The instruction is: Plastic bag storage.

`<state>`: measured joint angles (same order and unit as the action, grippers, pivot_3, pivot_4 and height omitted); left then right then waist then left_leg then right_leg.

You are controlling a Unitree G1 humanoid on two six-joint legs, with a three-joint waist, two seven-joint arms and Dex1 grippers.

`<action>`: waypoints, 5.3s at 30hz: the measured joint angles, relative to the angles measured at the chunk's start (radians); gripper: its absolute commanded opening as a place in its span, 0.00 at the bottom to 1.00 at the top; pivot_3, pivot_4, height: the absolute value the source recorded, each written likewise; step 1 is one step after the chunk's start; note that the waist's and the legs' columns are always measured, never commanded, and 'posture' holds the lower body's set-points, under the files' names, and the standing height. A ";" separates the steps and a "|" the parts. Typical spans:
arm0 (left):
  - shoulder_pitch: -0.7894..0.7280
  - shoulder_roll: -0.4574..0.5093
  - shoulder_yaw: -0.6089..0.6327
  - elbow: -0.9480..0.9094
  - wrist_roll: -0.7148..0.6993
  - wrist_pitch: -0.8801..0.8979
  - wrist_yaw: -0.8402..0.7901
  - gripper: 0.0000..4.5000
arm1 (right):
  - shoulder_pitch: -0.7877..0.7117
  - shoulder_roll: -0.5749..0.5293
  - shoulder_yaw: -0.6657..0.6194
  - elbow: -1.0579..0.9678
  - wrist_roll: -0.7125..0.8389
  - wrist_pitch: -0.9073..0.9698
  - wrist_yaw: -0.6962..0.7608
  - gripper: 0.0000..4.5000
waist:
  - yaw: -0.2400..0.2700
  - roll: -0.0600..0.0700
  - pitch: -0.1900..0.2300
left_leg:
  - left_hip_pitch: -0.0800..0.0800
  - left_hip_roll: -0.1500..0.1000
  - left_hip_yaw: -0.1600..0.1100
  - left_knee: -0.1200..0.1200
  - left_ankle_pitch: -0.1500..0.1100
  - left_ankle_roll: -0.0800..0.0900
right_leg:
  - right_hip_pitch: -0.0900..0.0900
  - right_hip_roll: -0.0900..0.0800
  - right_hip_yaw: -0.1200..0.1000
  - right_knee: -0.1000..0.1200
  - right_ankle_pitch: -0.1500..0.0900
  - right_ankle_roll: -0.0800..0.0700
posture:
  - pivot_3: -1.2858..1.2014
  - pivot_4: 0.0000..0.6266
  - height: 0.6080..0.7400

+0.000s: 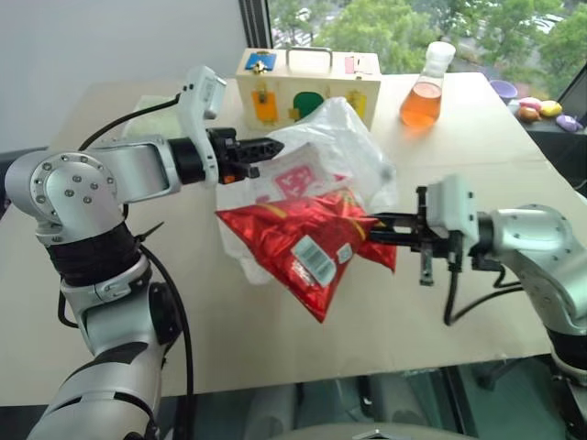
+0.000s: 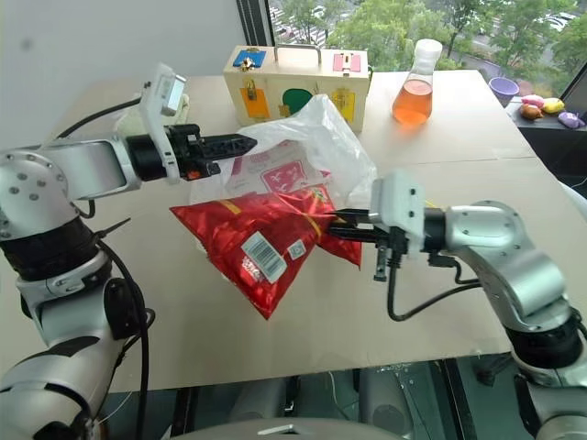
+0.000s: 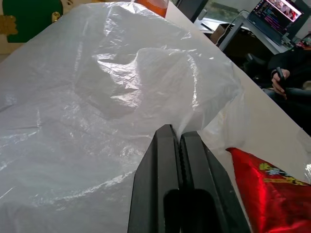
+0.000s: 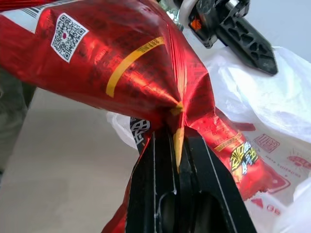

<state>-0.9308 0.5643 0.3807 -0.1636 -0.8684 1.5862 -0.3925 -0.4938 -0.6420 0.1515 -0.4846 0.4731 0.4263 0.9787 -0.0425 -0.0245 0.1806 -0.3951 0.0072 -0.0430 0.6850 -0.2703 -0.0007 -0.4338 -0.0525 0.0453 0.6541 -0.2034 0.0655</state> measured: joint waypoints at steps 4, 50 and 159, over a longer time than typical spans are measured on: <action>-0.005 0.022 -0.001 0.001 -0.022 0.021 -0.035 0.00 | -0.106 0.081 0.090 0.256 -0.201 -0.137 -0.061 0.00 | 0.001 0.000 0.000 | 0.000 0.000 0.001 0.000 0.000 0.000 | 0.000 0.000 0.001 0.000 0.000 0.000 | 0.52 0.24 1.00; 0.054 0.034 -0.069 0.053 -0.443 -0.064 0.101 0.00 | -0.179 0.231 0.170 0.396 -0.395 -0.210 -0.077 0.00 | 0.002 0.001 0.001 | -0.003 0.000 0.001 -0.002 0.002 -0.004 | -0.003 -0.001 0.002 -0.002 0.000 0.000 | 0.52 0.24 1.00; 0.267 -0.219 -0.155 -0.011 -0.107 -0.568 0.283 0.00 | -0.048 0.188 -0.056 -0.057 -0.221 0.483 -0.463 0.77 | 0.016 0.002 0.000 | -0.002 -0.001 -0.004 -0.013 0.002 -0.002 | -0.001 -0.001 -0.003 -0.012 0.001 -0.001 | 0.52 0.24 1.00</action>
<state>-0.6637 0.3456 0.2257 -0.1743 -0.9757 1.0180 -0.1092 -0.5418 -0.4536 0.0958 -0.5412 0.2524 0.9090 0.5161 -0.0262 -0.0224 0.1809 -0.3971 0.0065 -0.0467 0.6724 -0.2687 -0.0026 -0.4347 -0.0531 0.0421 0.6423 -0.2028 0.0644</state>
